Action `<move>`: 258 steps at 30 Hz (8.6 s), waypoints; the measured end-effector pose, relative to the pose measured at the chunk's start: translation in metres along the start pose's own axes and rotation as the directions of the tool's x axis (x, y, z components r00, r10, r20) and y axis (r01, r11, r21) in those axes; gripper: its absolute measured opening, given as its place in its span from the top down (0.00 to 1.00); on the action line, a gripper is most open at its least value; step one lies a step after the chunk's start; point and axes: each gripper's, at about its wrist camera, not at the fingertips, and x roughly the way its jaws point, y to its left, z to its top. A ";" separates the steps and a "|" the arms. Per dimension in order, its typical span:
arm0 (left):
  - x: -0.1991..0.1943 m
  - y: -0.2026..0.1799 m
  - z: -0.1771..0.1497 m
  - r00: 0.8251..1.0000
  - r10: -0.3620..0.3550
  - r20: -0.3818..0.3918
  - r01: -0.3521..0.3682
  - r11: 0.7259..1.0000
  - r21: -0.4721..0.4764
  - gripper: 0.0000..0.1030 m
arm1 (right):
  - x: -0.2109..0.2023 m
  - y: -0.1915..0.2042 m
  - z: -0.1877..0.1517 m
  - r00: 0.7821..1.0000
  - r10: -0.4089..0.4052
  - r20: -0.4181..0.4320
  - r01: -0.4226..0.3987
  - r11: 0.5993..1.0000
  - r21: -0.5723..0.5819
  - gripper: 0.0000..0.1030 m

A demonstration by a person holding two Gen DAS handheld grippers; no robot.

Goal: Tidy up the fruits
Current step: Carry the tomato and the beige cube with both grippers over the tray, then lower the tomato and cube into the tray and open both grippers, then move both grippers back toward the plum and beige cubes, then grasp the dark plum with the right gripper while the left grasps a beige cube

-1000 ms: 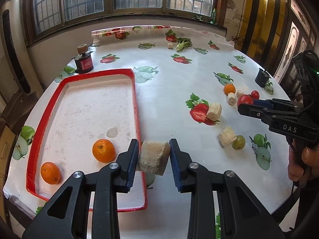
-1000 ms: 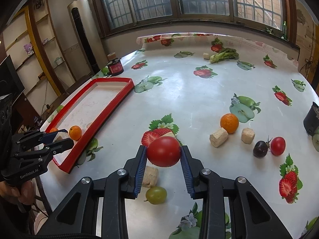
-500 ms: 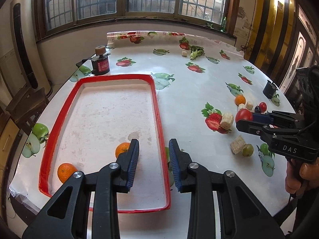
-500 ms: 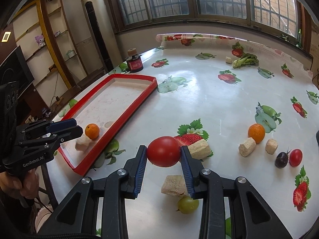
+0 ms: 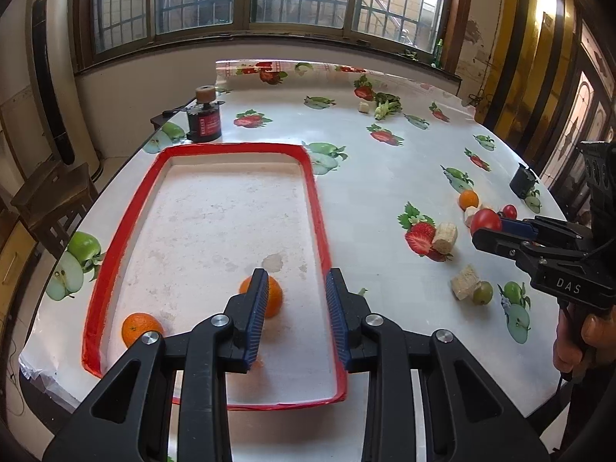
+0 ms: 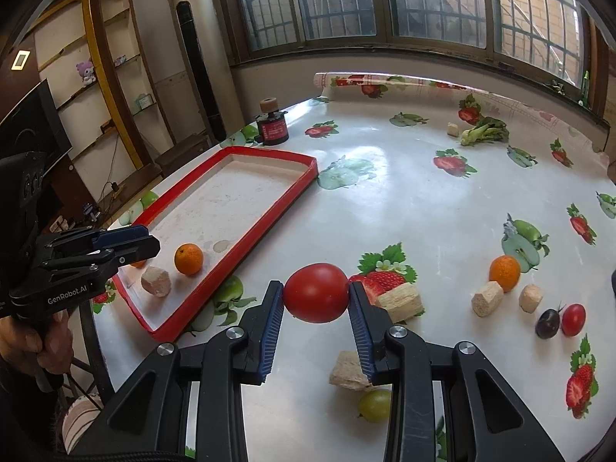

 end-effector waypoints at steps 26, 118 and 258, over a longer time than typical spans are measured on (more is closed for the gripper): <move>0.009 -0.018 -0.004 0.998 -0.018 -0.053 0.019 1.000 0.010 0.77 | -0.027 -0.049 -0.022 1.000 -0.018 0.009 0.016 0.990 0.142 0.66; 0.063 0.115 0.004 0.952 0.231 -0.200 -0.260 0.956 -0.135 0.64 | 0.157 0.117 0.069 0.964 0.174 -0.202 -0.209 0.963 -0.170 0.64; 0.073 -0.130 -0.027 0.944 -0.211 -0.253 0.269 0.937 0.223 0.65 | -0.037 -0.119 -0.051 0.988 -0.152 0.012 0.142 0.942 0.304 0.78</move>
